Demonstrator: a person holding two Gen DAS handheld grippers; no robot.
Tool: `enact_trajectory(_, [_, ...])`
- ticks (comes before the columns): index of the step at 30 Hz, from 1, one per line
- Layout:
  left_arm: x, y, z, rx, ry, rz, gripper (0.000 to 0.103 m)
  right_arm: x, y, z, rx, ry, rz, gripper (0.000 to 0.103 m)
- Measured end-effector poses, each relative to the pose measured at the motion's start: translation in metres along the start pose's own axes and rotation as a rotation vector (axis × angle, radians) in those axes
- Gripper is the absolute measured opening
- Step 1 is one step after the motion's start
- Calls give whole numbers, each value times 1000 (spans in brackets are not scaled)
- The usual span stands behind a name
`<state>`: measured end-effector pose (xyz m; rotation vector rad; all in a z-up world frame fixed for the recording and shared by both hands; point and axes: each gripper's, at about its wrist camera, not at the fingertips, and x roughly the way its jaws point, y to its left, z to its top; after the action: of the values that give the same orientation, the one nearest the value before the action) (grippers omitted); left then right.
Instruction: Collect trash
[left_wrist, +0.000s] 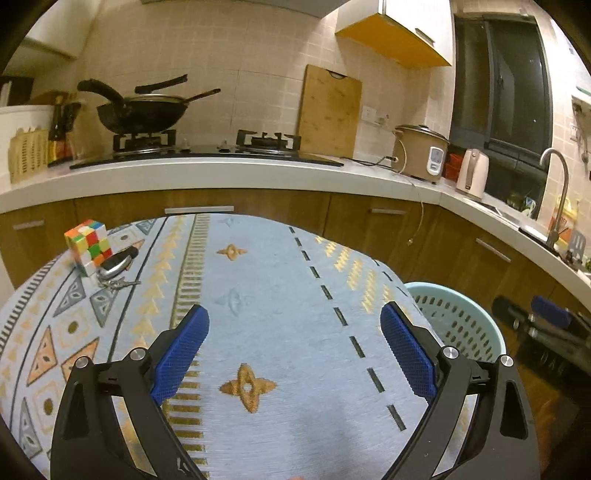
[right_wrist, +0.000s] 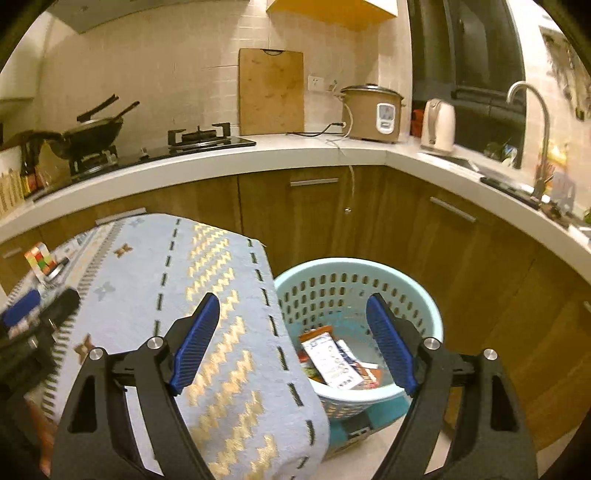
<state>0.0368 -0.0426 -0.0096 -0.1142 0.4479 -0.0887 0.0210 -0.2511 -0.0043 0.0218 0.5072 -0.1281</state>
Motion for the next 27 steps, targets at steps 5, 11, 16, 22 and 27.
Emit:
enact_trajectory(5, [-5, -14, -4, 68, -27, 29, 94, 0, -3, -6, -1, 7, -34, 77])
enact_trajectory(11, [-16, -35, -8, 167, -85, 66, 95, -7, -2, -4, -8, -24, -61, 77])
enact_trajectory(16, [-13, -28, -5, 141, -66, 63, 95, -11, -1, -2, -11, -40, -60, 77])
enact_trajectory(22, [-8, -21, -4, 110, -41, 70, 95, -12, -2, -2, -9, -33, -62, 77])
enact_trajectory(27, [-8, -21, -4, 111, -44, 80, 95, -15, -3, 0, -11, -42, -68, 78])
